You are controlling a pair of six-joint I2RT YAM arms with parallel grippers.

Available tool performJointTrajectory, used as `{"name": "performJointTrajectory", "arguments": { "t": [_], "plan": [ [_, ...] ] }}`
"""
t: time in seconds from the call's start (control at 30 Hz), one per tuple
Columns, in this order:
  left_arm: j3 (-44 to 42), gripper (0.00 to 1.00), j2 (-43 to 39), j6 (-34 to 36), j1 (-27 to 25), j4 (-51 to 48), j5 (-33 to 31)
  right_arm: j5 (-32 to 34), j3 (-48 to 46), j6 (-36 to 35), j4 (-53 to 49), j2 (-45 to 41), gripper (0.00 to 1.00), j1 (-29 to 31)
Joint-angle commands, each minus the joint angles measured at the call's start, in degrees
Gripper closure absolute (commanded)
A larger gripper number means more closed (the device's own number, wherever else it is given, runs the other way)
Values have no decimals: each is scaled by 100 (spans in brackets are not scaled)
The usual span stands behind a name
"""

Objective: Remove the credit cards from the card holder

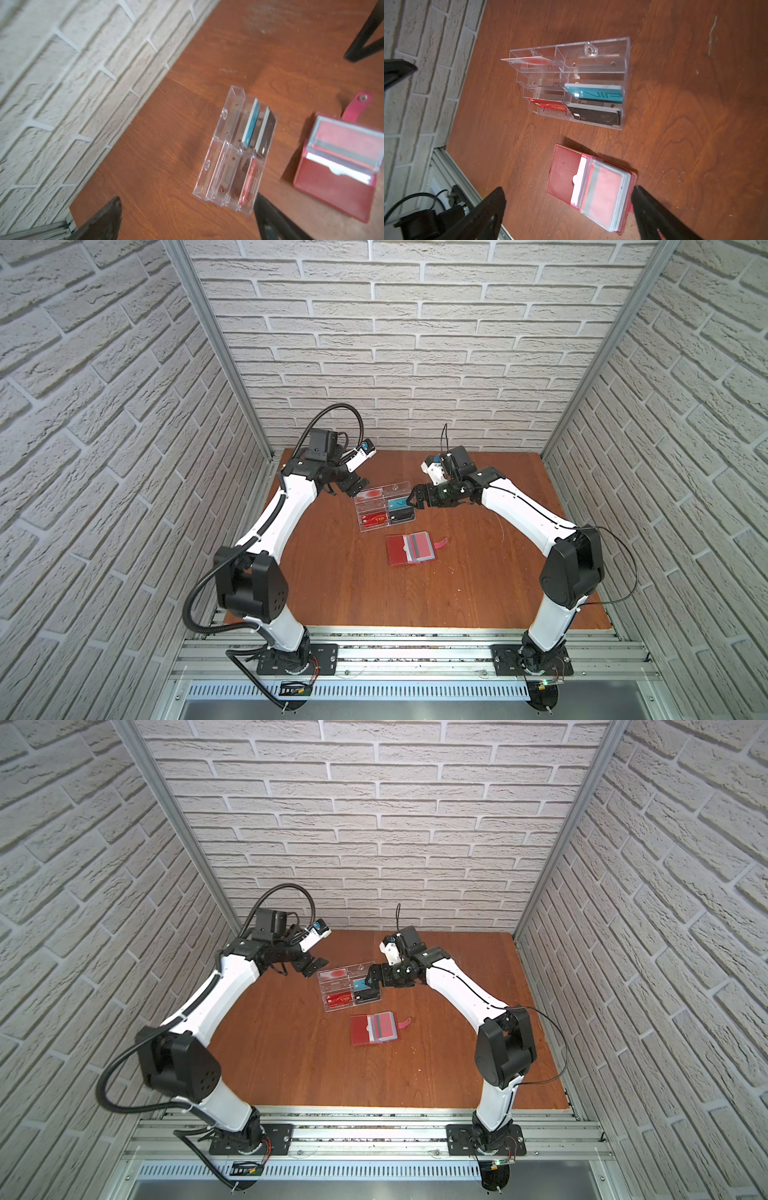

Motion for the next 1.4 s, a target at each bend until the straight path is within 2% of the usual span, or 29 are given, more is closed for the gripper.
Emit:
{"name": "performJointTrajectory", "arguments": {
  "t": [0.0, 0.13, 0.3, 0.43, 0.5, 0.6, 0.67, 0.87, 1.07, 1.2, 1.37],
  "plan": [
    [-797, 2, -540, -1514, -7, 1165, -171, 744, 534, -486, -256, 355, 4, 267],
    [-1915, 2, -1198, -3207, -19, 2247, -823, 1093, 1671, -674, -779, 1154, 4, 411],
    [-2709, 2, -1758, -4602, 15, 2540, -1482, 1712, 2842, -1012, -1329, 1969, 2, 742],
    [-3172, 2, -2105, -6098, 181, 2535, -1536, 2362, 3583, -1165, -1611, 2526, 1, 977],
    [-3431, 2, -2184, -6730, 332, 2643, -1179, 2650, 3825, -1224, -1636, 2729, 0, 1083],
    [-3742, 2, -2288, -7131, 506, 2902, -631, 3002, 4058, -1222, -1554, 2945, 0, 1202],
    [-3929, 2, -2409, -7220, 508, 3040, -527, 3076, 4199, -1199, -1489, 3079, 0, 1240],
    [-4477, 2, -2884, -7263, 497, 3146, -939, 3269, 4966, -1120, -1606, 3612, 0, 1280],
    [-4848, 2, -3142, -7551, 513, 3329, -1312, 3454, 5004, -986, -1191, 3739, 0, 1268],
    [-5016, 2, -3190, -7536, 543, 3571, -1124, 3468, 5092, -925, -980, 3859, 0, 1269],
    [-4808, 2, -2961, -7399, 543, 3430, -699, 3602, 5257, -833, -800, 4028, 0, 1268]
  ]
}}
